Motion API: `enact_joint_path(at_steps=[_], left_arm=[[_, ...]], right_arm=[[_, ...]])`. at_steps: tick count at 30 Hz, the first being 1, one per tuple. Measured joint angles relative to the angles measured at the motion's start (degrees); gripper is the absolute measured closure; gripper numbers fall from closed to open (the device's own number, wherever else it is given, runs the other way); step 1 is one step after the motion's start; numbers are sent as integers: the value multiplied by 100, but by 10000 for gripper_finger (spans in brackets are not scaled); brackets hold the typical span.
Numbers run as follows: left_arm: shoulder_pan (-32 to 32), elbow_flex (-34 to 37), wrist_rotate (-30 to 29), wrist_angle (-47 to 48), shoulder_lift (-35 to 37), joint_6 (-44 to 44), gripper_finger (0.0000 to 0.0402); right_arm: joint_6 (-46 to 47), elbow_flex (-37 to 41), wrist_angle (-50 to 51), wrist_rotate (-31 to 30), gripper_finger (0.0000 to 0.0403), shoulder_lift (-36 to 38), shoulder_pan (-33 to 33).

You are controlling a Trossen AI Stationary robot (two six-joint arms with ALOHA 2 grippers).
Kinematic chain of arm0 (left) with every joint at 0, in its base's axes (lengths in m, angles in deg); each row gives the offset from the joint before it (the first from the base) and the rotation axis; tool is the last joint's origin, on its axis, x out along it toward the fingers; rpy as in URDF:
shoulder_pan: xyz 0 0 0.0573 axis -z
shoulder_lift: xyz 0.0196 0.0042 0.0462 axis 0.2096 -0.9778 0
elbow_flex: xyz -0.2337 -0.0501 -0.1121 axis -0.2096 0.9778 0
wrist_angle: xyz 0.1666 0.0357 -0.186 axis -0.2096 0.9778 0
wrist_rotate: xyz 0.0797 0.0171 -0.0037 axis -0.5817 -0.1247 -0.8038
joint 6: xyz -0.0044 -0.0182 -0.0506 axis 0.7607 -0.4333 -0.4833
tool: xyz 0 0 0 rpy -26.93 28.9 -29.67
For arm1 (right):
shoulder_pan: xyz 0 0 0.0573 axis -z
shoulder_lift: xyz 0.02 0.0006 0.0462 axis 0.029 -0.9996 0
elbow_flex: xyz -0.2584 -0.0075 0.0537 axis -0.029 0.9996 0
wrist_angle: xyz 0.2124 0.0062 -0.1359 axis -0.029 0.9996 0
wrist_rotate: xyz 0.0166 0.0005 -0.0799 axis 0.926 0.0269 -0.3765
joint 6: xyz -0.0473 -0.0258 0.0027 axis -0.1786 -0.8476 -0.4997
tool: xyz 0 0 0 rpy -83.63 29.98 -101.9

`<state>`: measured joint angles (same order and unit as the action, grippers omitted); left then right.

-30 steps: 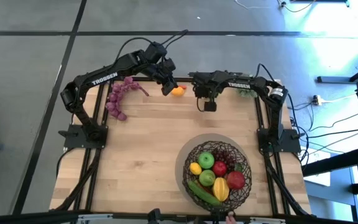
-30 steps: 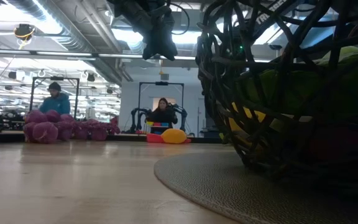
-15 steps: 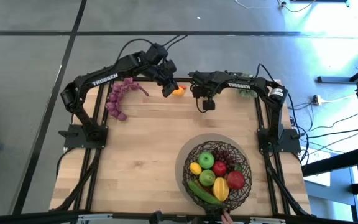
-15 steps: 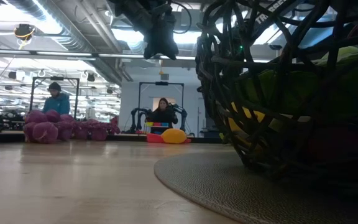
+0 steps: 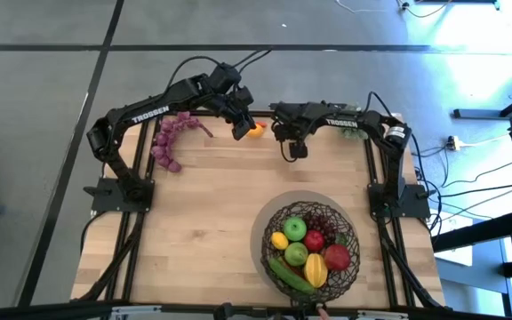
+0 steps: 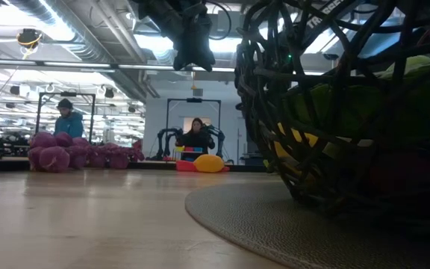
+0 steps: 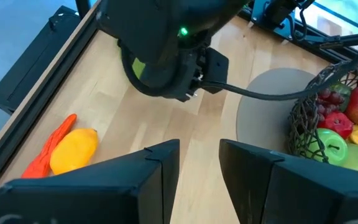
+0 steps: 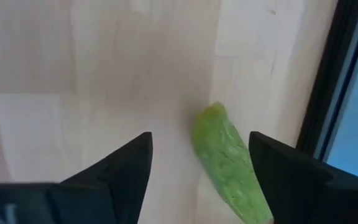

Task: Build produce basket
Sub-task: Put the green cucumber into the wire basket

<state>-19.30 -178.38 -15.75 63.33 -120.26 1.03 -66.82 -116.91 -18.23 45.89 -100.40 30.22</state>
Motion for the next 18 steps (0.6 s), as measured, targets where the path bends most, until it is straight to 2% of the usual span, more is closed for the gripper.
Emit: enact_joint_path(at_steps=[4,7,18], left_arm=[[-2,0,-2,-1,0,-2,298],[-2,0,-2,0,0,-4,298],[-2,0,-1,0,0,7,298]], right_arm=[[285,0,-171,32,141,0,-113],[1021,-4,-370,28,140,0,-99],[2243,-4,234,403,139,0,-94]])
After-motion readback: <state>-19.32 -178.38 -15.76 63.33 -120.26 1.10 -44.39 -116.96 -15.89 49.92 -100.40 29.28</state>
